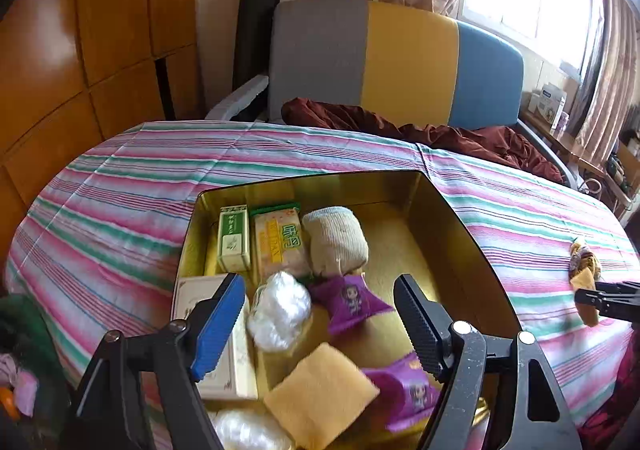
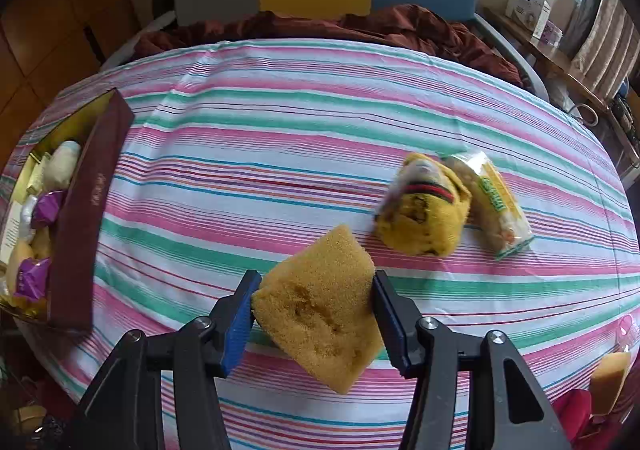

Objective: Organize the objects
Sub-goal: 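Carry the yellow sponge into the tray with the right tool and release, then move both tools back toward the yellow sock and cracker packet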

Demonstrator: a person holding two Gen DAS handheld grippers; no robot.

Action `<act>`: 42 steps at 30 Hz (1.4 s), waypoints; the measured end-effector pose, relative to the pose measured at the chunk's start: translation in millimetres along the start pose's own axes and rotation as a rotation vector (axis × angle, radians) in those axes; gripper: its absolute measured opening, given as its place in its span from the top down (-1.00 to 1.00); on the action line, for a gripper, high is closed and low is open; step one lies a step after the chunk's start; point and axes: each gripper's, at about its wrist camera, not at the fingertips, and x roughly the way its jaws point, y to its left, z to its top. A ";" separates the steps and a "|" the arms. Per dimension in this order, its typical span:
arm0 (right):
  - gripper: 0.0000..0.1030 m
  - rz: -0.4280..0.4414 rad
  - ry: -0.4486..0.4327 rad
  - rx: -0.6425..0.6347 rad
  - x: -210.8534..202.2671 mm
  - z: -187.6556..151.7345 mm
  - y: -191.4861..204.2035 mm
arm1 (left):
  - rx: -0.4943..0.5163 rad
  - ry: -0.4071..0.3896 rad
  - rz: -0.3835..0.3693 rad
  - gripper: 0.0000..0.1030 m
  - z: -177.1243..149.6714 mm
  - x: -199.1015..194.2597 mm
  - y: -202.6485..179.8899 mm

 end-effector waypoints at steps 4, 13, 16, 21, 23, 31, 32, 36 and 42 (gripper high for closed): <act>-0.09 0.101 -0.064 -0.054 -20.9 11.7 54.4 | 0.010 -0.020 0.021 -0.51 -8.8 -13.7 3.7; -0.09 0.267 -0.126 -0.202 -32.1 43.2 175.3 | 0.025 -0.073 0.058 -0.61 -17.7 -31.6 17.3; -0.10 0.292 -0.108 -0.228 -19.5 48.2 204.0 | 0.018 -0.075 0.063 -0.61 -19.5 -32.4 23.0; -0.18 0.311 0.005 -0.277 16.4 46.2 239.9 | -0.007 -0.065 0.062 -0.61 -22.9 -29.4 31.4; -0.19 0.342 0.050 -0.284 28.8 41.0 246.9 | -0.016 -0.061 0.064 -0.62 -23.8 -28.4 34.1; -0.43 0.452 0.057 -0.202 28.5 33.0 225.5 | -0.034 -0.053 0.080 -0.66 -25.8 -23.1 37.8; -0.44 0.459 0.045 -0.187 25.0 33.1 219.7 | -0.029 -0.050 0.081 -0.66 -26.9 -22.3 36.0; -0.49 0.502 0.007 -0.117 12.6 32.6 196.4 | -0.016 -0.041 0.081 -0.66 -30.7 -22.0 29.8; -0.49 0.473 -0.031 -0.091 -5.9 32.0 169.7 | -0.002 -0.049 0.081 -0.67 -32.4 -27.6 21.3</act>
